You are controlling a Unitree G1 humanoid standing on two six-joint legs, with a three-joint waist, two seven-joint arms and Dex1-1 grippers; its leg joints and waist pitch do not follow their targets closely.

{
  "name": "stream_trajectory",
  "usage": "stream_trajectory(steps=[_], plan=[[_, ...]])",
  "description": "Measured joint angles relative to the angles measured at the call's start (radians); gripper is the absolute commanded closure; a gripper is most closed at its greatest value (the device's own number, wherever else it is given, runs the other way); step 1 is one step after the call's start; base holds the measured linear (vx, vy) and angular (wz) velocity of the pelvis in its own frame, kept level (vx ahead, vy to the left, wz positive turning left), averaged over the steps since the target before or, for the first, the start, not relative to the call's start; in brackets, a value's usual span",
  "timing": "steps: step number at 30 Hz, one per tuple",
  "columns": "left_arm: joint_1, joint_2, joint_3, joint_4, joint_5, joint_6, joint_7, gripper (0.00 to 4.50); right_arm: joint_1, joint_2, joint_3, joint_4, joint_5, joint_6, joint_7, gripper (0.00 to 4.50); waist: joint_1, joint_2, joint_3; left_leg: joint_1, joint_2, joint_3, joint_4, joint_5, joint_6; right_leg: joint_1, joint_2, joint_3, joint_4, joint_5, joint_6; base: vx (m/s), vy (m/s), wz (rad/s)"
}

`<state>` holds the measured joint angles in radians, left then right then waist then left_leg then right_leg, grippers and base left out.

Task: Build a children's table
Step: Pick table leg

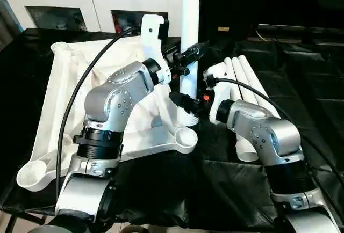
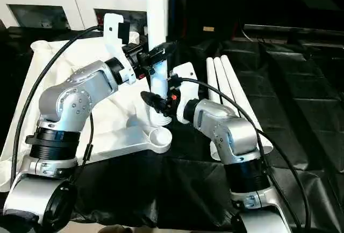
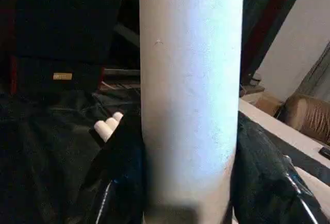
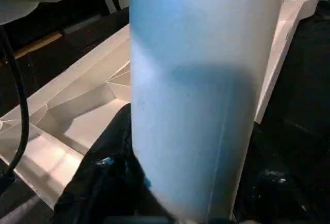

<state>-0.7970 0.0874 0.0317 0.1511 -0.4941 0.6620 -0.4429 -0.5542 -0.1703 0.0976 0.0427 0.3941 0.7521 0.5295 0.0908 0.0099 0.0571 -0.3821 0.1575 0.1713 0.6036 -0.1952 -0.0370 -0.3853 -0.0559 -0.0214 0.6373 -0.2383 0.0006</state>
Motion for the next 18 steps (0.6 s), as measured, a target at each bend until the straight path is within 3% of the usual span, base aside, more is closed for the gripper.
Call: stream_trajectory(steps=[1,2,3,7,8,14,18], plan=[[0.000,0.002,-0.004,0.001,0.001,-0.005,-0.002,2.66,0.000,0.000,0.000,0.000,0.000,-0.001,0.001,2.59,0.000,0.000,0.000,0.000,0.000,0.000,0.000,0.000,0.000,0.000,0.000,0.000,0.000,0.000,0.000,0.000,0.000,0.00],[0.000,0.002,-0.006,0.004,0.004,-0.011,-0.001,2.10,0.000,-0.001,0.000,0.000,0.000,-0.002,0.003,2.59,0.000,0.000,0.000,0.000,0.000,0.000,0.000,0.000,0.000,0.000,0.000,0.000,0.000,0.000,0.000,0.000,0.000,0.00],[-0.001,0.001,-0.007,0.006,0.005,-0.013,-0.001,1.96,0.000,-0.003,-0.001,0.000,0.000,-0.002,0.005,2.59,0.000,0.000,0.000,0.000,0.000,0.000,0.001,0.000,0.000,0.000,0.000,0.000,0.000,0.000,0.000,0.000,0.000,0.00],[-0.001,0.006,0.017,0.011,-0.036,0.002,-0.051,1.90,0.016,-0.026,-0.004,-0.014,0.028,-0.017,0.074,2.59,0.001,0.000,0.000,0.000,0.000,0.000,0.001,0.000,0.000,0.000,0.000,0.000,0.001,0.000,0.000,0.000,0.000,0.00],[-0.001,0.007,0.027,0.011,-0.057,0.010,-0.075,1.60,0.025,-0.031,-0.005,-0.026,0.041,-0.020,0.097,2.59,0.002,0.000,0.000,0.000,0.000,0.000,0.001,0.000,0.001,0.000,0.000,0.000,0.001,0.000,0.000,0.000,0.000,0.00],[0.031,0.035,0.063,-0.005,-0.204,0.103,-0.238,1.51,0.064,-0.074,-0.019,-0.076,0.122,-0.033,0.233,2.59,0.003,0.000,0.000,-0.001,0.000,0.000,0.003,-0.001,0.002,0.000,0.000,-0.001,0.002,0.000,0.000,0.000,0.000,0.00],[0.050,0.052,0.056,-0.019,-0.236,0.125,-0.311,1.69,0.081,-0.094,-0.035,-0.093,0.155,-0.040,0.290,2.59,0.003,0.000,0.000,0.000,0.000,0.000,0.004,0.000,0.003,0.000,-0.001,-0.001,0.004,0.000,-0.001,0.000,0.000,0.00]])
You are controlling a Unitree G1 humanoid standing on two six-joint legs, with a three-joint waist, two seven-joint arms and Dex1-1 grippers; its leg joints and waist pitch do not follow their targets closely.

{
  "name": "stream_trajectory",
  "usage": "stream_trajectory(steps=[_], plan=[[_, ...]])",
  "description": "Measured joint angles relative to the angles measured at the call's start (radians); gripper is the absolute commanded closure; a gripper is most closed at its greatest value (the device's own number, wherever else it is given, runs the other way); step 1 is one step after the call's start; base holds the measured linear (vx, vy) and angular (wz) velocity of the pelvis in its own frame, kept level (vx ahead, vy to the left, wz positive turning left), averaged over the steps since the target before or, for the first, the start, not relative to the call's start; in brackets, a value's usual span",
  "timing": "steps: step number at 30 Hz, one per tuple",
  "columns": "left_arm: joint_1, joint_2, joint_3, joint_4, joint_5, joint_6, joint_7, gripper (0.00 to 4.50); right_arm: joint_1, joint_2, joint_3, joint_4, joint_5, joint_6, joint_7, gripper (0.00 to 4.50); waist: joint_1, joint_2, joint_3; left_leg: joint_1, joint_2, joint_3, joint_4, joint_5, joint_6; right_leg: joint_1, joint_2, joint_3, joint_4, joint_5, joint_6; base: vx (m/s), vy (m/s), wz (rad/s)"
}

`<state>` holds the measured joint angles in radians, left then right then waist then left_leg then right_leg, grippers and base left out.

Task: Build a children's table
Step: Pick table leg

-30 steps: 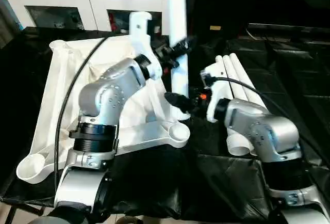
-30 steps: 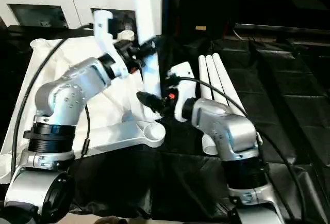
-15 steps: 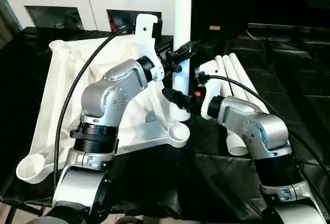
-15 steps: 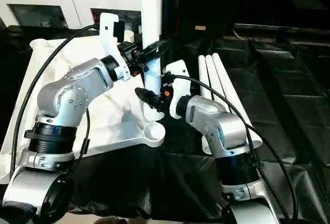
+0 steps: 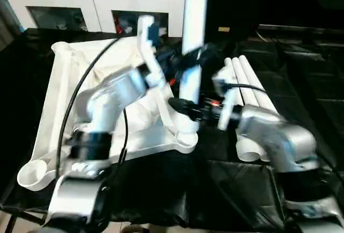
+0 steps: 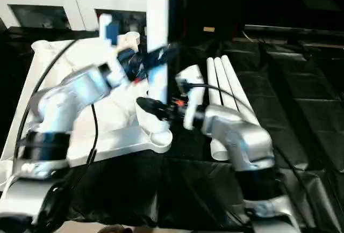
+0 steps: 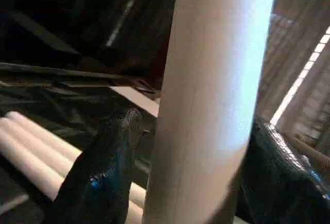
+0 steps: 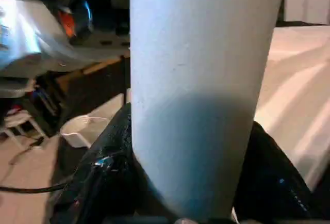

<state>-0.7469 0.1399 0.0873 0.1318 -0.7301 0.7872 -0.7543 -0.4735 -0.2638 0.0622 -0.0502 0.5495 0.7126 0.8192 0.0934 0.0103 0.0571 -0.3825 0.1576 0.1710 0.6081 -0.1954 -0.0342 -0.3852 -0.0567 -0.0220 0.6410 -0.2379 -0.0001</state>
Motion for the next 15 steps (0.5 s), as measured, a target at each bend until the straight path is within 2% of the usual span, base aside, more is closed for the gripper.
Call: stream_trajectory(steps=[1,4,7,15], plan=[[0.000,0.005,-0.008,-0.004,0.000,0.000,-0.012,1.88,0.005,-0.005,0.000,-0.010,0.005,0.000,0.010,2.59,0.000,0.000,0.000,0.000,0.000,0.000,0.000,0.000,0.000,0.000,0.000,0.000,0.000,0.000,0.000,0.000,0.000,0.00],[0.001,0.013,-0.022,-0.011,-0.002,0.000,-0.050,1.91,0.009,-0.021,0.000,-0.018,0.011,0.000,0.036,2.59,0.000,0.001,0.000,0.000,0.000,0.000,0.001,0.001,0.000,0.000,-0.001,0.000,0.001,0.000,-0.001,0.000,0.000,0.00],[0.001,0.017,-0.029,-0.011,-0.001,-0.002,-0.063,2.30,0.009,-0.026,0.000,-0.020,0.015,0.000,0.043,2.59,-0.001,0.002,0.000,0.000,0.000,0.000,0.001,0.001,0.000,0.000,-0.001,0.000,0.001,0.001,-0.001,0.000,0.000,0.00],[-0.004,0.000,-0.030,-0.001,0.018,-0.035,-0.047,2.57,0.009,-0.034,-0.007,-0.021,0.028,0.000,0.040,2.59,-0.001,0.002,0.000,0.000,0.000,0.000,0.001,0.002,0.001,0.000,-0.001,-0.001,0.001,0.001,-0.001,0.000,0.000,0.00]])
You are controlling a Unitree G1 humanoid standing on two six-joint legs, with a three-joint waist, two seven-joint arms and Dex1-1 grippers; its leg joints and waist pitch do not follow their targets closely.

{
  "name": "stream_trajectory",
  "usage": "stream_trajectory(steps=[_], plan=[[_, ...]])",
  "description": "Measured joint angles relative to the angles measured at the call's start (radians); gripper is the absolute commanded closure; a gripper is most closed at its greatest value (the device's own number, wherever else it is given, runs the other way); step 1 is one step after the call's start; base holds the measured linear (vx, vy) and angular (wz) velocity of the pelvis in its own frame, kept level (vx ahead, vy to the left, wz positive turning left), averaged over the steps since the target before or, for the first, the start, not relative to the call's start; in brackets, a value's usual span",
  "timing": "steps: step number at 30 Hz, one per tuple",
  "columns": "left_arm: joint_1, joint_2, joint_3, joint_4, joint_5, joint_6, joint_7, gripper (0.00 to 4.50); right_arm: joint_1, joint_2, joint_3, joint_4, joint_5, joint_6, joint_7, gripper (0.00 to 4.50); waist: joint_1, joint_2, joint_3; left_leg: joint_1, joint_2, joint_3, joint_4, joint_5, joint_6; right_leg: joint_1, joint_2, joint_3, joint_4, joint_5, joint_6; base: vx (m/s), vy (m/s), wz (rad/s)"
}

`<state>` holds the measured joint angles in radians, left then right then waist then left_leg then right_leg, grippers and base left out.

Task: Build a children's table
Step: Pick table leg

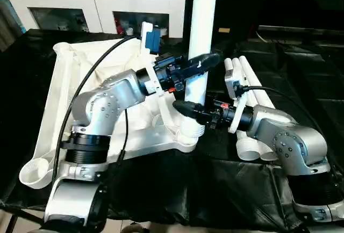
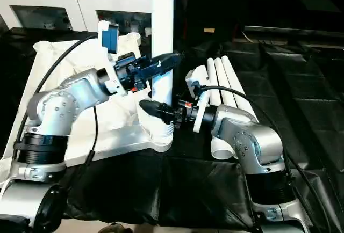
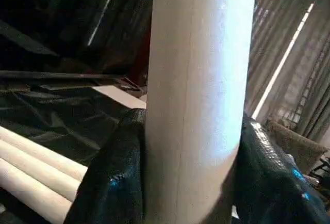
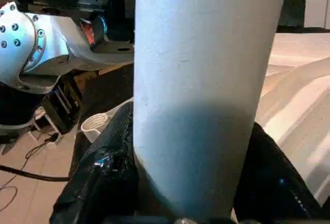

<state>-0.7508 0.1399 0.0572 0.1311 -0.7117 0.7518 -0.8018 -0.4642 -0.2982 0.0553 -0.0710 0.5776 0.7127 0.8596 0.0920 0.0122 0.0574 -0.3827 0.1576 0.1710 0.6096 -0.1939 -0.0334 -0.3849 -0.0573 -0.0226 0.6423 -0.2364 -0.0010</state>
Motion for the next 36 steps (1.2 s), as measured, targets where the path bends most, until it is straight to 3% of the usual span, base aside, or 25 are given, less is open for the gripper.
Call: stream_trajectory(steps=[3,5,7,11,17,23,36], plan=[[-0.002,-0.020,0.000,0.002,0.010,-0.022,0.027,2.59,-0.001,0.000,-0.006,0.001,-0.008,-0.011,-0.013,2.59,0.000,0.000,0.000,0.000,0.000,0.000,0.000,0.000,0.000,0.000,0.000,0.000,0.000,0.000,0.000,0.000,0.000,0.00],[-0.006,-0.033,0.006,0.010,0.013,-0.030,0.059,2.59,-0.007,0.006,-0.006,0.007,-0.017,-0.018,-0.036,1.89,0.000,0.000,0.000,0.000,0.000,0.000,0.000,0.000,0.000,0.000,0.000,0.000,0.000,0.000,0.000,0.000,0.000,0.00],[-0.017,-0.045,0.026,0.033,0.024,-0.033,0.132,2.59,-0.019,0.015,-0.001,0.013,-0.041,-0.018,-0.079,1.89,-0.002,0.000,0.000,0.000,0.000,0.000,0.000,0.000,0.000,0.000,0.000,0.000,0.001,0.000,0.000,0.000,0.000,0.00],[-0.037,-0.052,0.089,0.094,0.040,-0.017,0.252,2.62,-0.042,0.027,-0.027,0.034,-0.046,-0.004,-0.136,1.43,-0.003,0.000,0.000,0.000,0.000,0.000,0.001,0.000,-0.002,0.000,0.000,0.000,0.001,0.000,0.000,0.000,0.000,0.00],[-0.037,-0.064,0.103,0.109,0.036,-0.005,0.279,2.62,-0.065,0.045,-0.071,0.036,0.001,0.033,-0.160,1.41,0.002,0.000,0.000,-0.002,0.000,0.000,0.001,0.001,0.001,0.000,0.000,-0.001,-0.001,0.000,0.000,0.000,0.000,0.00],[-0.034,-0.067,0.099,0.101,0.026,0.016,0.267,2.62,-0.087,0.028,-0.093,0.056,0.059,0.153,-0.157,1.41,0.001,0.000,0.000,-0.002,0.000,0.000,0.001,0.001,0.001,0.000,-0.001,-0.002,-0.001,0.000,0.000,0.000,0.000,0.00],[-0.005,-0.019,0.021,0.014,-0.031,0.081,0.084,2.62,-0.087,-0.057,-0.016,0.075,0.087,0.214,0.017,1.41,0.002,0.000,0.000,-0.002,0.001,0.000,0.001,0.001,0.001,0.000,-0.001,-0.003,0.000,0.000,0.000,0.000,0.000,0.00]])
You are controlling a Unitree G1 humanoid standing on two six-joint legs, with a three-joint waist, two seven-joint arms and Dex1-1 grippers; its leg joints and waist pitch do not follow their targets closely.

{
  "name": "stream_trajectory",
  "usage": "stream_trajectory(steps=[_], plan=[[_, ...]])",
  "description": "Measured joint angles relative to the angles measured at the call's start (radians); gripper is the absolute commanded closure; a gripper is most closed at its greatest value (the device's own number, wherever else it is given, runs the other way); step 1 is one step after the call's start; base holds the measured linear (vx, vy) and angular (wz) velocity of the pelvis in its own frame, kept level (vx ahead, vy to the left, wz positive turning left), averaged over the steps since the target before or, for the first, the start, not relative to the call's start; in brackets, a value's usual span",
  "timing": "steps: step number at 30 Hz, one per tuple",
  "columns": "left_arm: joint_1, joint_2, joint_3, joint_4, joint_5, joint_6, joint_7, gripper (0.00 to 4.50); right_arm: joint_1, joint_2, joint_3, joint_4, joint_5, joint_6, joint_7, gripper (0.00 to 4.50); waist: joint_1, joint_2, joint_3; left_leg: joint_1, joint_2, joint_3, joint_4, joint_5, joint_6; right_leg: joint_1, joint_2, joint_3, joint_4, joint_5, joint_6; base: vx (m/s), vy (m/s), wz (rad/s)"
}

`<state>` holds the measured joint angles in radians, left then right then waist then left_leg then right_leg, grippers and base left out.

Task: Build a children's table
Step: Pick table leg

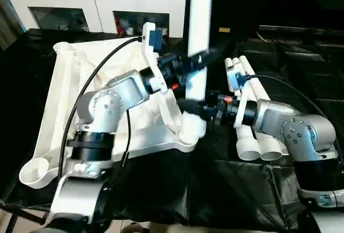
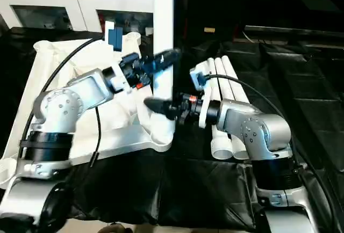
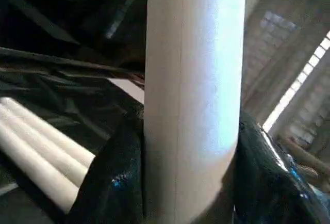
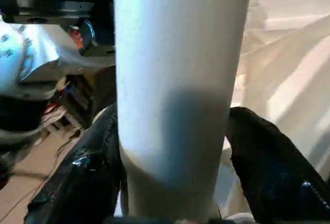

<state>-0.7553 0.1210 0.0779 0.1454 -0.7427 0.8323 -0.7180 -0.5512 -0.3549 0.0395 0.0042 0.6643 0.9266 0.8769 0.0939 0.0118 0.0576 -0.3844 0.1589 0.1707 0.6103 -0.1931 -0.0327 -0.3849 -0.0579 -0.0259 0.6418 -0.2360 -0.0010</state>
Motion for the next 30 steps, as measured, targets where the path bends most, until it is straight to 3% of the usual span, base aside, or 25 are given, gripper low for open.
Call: stream_trajectory(steps=[7,10,18,26,27,30], plan=[[0.002,0.008,-0.019,-0.005,-0.004,0.013,-0.034,2.62,-0.009,-0.022,0.027,0.012,-0.003,-0.004,0.060,1.59,0.001,0.000,0.000,-0.001,0.002,0.000,0.001,0.001,0.000,0.001,0.000,-0.003,0.000,0.000,0.000,0.000,0.000,0.00],[0.004,0.011,-0.020,-0.010,-0.004,0.013,-0.037,2.62,-0.016,-0.023,0.038,0.018,-0.005,-0.015,0.074,2.00,0.001,0.000,0.000,-0.001,0.003,0.000,0.001,0.001,0.000,0.001,0.000,-0.004,0.000,0.000,0.000,0.000,0.000,0.00],[0.005,0.013,-0.028,-0.018,-0.004,0.014,-0.041,2.62,-0.022,-0.026,0.050,0.020,-0.008,-0.016,0.100,2.51,0.006,0.000,0.000,-0.002,0.004,0.001,0.001,0.001,0.000,0.001,-0.001,-0.006,0.000,0.000,0.000,0.000,0.000,0.00],[0.006,0.016,-0.028,-0.018,-0.004,0.016,-0.041,2.62,-0.022,-0.021,0.056,0.021,-0.017,-0.025,0.089,2.59,0.009,0.000,0.000,-0.003,0.006,0.001,0.001,0.003,-0.002,0.001,-0.001,-0.010,0.001,0.000,0.000,0.000,0.000,0.00],[0.006,0.018,-0.028,-0.018,-0.003,0.014,-0.041,2.06,-0.022,-0.020,0.056,0.020,-0.019,-0.026,0.088,2.59,0.010,0.000,0.000,-0.003,0.006,0.001,0.001,0.003,-0.002,0.001,-0.001,-0.010,0.001,0.000,0.000,0.000,0.000,0.00],[0.006,0.016,-0.018,-0.019,-0.006,0.012,-0.040,1.92,-0.021,0.006,0.054,0.019,-0.032,-0.047,0.052,2.59,0.009,0.000,0.000,-0.003,0.007,0.001,0.001,0.004,-0.003,0.001,-0.001,-0.011,0.002,0.000,-0.001,0.000,0.000,0.00]])
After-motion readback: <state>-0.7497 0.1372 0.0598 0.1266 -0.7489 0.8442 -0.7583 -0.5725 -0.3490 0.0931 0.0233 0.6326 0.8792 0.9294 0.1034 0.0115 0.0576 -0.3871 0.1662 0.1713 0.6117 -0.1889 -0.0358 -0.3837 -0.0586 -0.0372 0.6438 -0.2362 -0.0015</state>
